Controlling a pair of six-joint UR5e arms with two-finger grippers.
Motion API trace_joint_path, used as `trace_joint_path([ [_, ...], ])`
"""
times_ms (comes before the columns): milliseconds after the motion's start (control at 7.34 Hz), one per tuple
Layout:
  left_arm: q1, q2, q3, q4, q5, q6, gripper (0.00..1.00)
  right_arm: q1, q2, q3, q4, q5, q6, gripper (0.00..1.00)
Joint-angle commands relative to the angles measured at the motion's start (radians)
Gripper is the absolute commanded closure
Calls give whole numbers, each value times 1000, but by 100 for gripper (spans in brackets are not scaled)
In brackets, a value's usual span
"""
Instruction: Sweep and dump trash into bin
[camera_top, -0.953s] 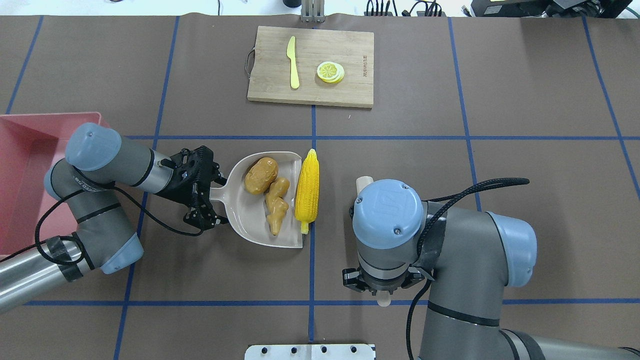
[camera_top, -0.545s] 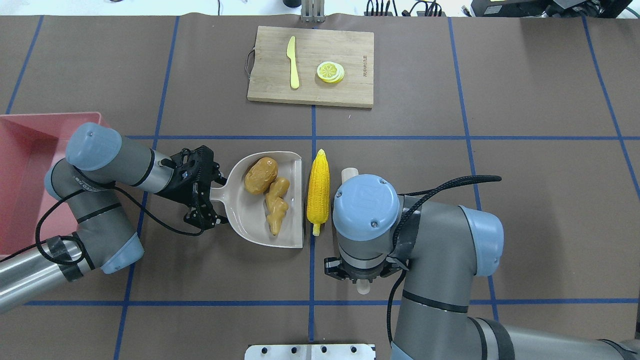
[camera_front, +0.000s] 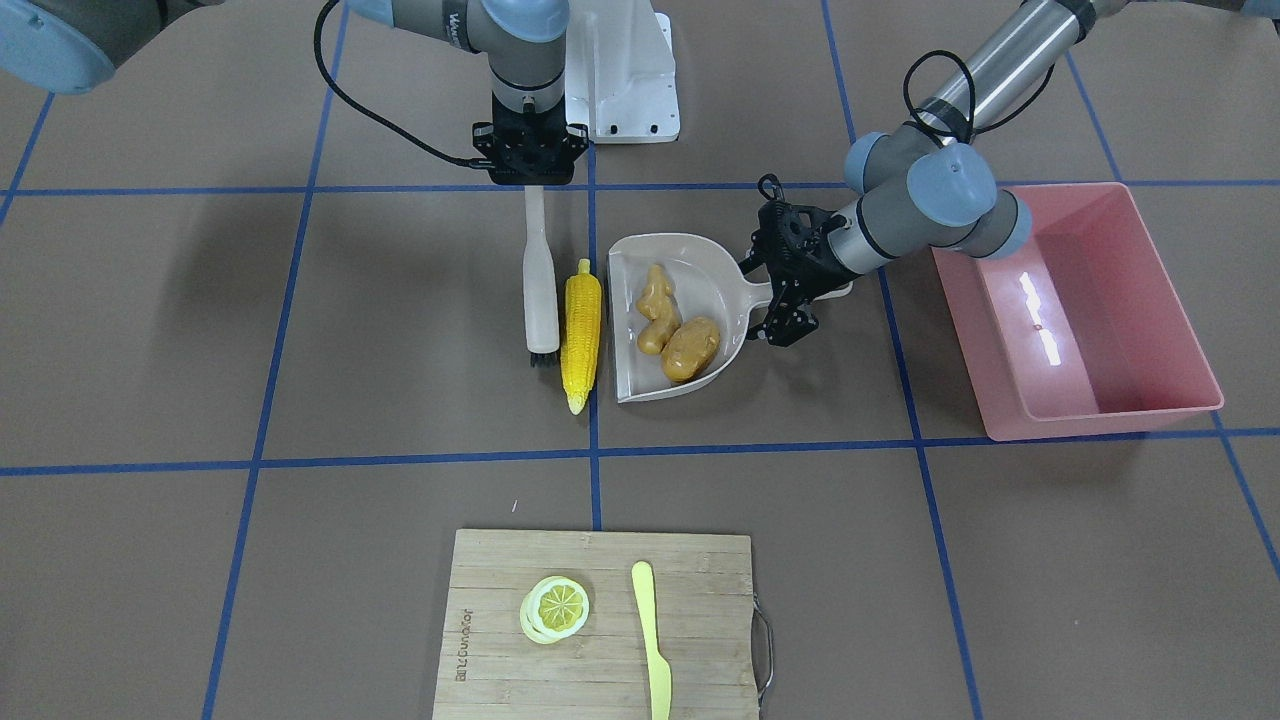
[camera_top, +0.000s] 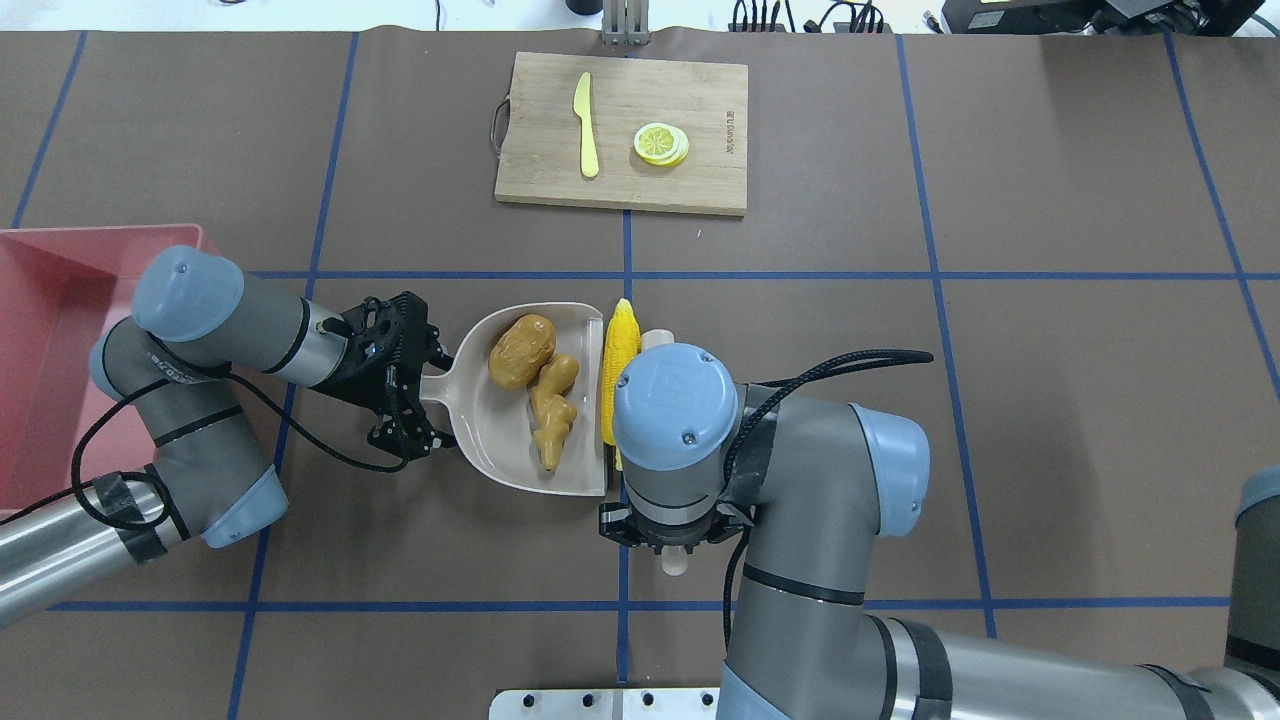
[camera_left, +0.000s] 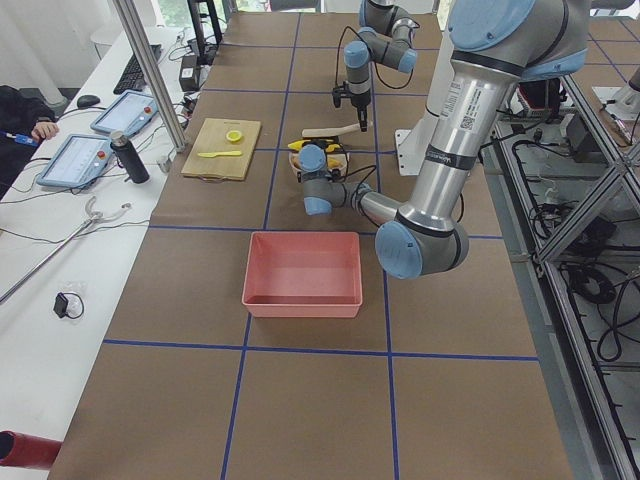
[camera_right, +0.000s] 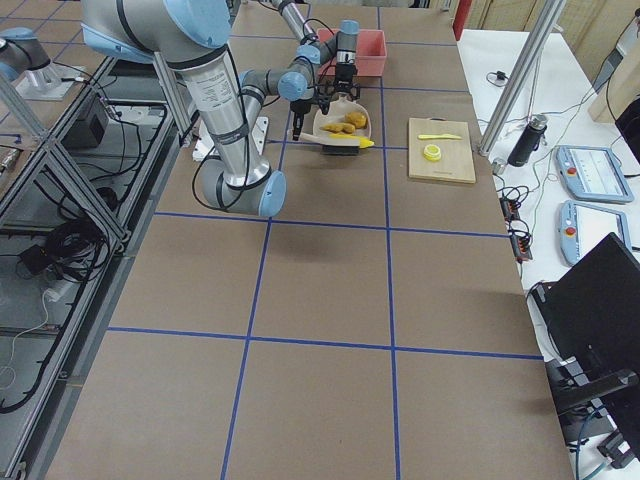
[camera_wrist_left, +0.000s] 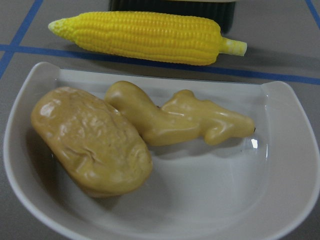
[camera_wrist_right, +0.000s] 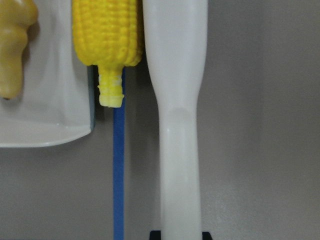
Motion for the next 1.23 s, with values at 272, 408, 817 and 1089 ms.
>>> trace_joint_path([
  [272,1,0,0,1,0,0,2,-1,105,-91,42,11,45,100],
  [408,1,0,0,1,0,2,2,-1,116,-88,42,26,55,100],
  [817,2,0,0,1,0,0,2,-7,159,-96,39,42,77,100],
  [1089,2,0,2,-1,0,0,2,4,124,-85,36,82,68,100],
])
